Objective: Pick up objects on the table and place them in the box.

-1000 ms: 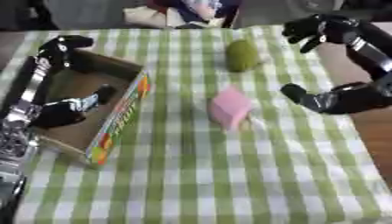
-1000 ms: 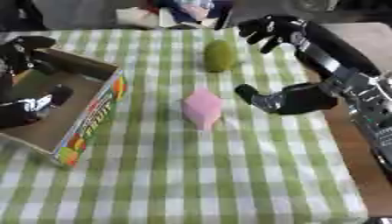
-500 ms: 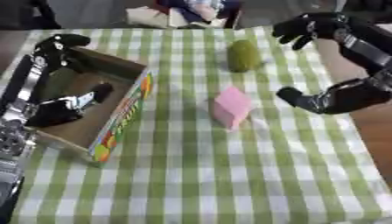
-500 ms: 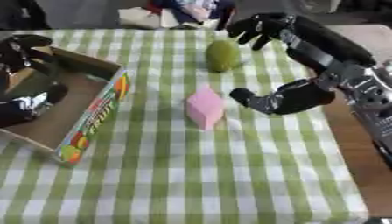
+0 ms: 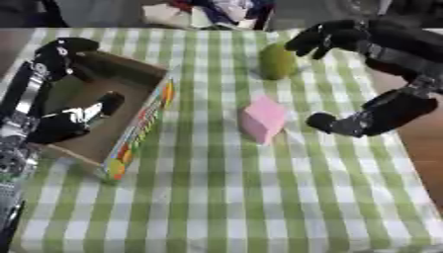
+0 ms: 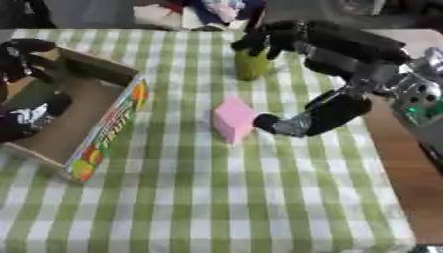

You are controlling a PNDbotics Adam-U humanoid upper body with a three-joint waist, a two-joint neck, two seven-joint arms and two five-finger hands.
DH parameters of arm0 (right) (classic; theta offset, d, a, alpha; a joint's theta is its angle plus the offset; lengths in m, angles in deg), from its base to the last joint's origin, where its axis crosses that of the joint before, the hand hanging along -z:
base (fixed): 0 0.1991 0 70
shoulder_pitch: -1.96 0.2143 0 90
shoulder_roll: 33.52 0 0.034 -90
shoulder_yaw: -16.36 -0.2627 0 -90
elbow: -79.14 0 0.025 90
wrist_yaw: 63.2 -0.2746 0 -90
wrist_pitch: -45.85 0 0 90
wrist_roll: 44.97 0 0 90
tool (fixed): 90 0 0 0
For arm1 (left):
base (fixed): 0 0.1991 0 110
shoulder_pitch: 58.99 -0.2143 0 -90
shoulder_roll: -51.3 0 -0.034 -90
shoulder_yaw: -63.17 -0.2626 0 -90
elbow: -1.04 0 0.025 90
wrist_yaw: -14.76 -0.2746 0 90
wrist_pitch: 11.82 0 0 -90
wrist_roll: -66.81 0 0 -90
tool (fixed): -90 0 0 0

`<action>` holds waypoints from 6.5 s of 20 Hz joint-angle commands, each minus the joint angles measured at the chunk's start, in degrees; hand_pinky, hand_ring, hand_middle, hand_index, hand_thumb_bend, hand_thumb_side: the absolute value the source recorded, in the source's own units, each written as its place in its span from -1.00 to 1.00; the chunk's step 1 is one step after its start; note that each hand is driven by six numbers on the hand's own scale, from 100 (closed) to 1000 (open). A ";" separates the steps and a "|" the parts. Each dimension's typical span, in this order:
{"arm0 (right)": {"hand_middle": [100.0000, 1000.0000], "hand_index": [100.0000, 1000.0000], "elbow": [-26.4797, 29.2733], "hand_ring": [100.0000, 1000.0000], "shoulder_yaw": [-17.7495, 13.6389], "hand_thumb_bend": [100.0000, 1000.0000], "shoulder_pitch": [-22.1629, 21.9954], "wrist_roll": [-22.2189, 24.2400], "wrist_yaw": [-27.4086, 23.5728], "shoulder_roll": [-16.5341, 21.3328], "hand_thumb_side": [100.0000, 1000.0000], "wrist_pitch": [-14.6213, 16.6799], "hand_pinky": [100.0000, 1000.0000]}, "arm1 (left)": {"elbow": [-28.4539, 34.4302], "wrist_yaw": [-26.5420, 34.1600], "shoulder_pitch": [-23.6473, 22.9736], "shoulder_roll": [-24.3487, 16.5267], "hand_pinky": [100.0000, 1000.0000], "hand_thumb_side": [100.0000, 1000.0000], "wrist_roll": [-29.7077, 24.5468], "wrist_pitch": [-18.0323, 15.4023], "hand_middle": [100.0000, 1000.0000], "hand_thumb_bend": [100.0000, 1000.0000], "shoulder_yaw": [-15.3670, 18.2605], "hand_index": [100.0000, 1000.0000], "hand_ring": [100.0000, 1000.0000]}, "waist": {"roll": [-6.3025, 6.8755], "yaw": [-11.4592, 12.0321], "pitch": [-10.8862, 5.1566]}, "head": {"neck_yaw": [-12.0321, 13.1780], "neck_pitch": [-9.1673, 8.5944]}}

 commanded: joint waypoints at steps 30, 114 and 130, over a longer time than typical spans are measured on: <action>0.69 0.87 -20.08 0.66 6.56 -0.52 8.81 6.22 7.84 -3.60 -0.62 7.87 0.52 | 0.27 1.27 1.41 -0.86 0.08 0.11 -1.76 -0.73 0.48 0.08 -1.08 0.59 0.27 | 0.13 2.18 0.03 | -1.51 -0.12; 0.83 0.95 -29.25 0.79 8.15 -0.42 10.69 7.52 22.22 -8.31 -0.75 14.36 0.71 | 0.07 1.76 1.91 -0.06 0.08 0.13 -3.18 -1.31 0.50 0.04 -1.94 0.59 0.32 | 0.03 3.51 0.99 | -2.15 0.06; 0.74 0.91 -37.11 0.76 7.03 -0.47 11.04 6.91 25.32 -10.52 -0.75 15.06 0.67 | 0.21 1.90 2.26 0.22 0.08 0.14 -3.43 -1.32 0.50 0.03 -2.09 0.59 0.33 | 0.59 4.43 1.39 | -2.50 -0.29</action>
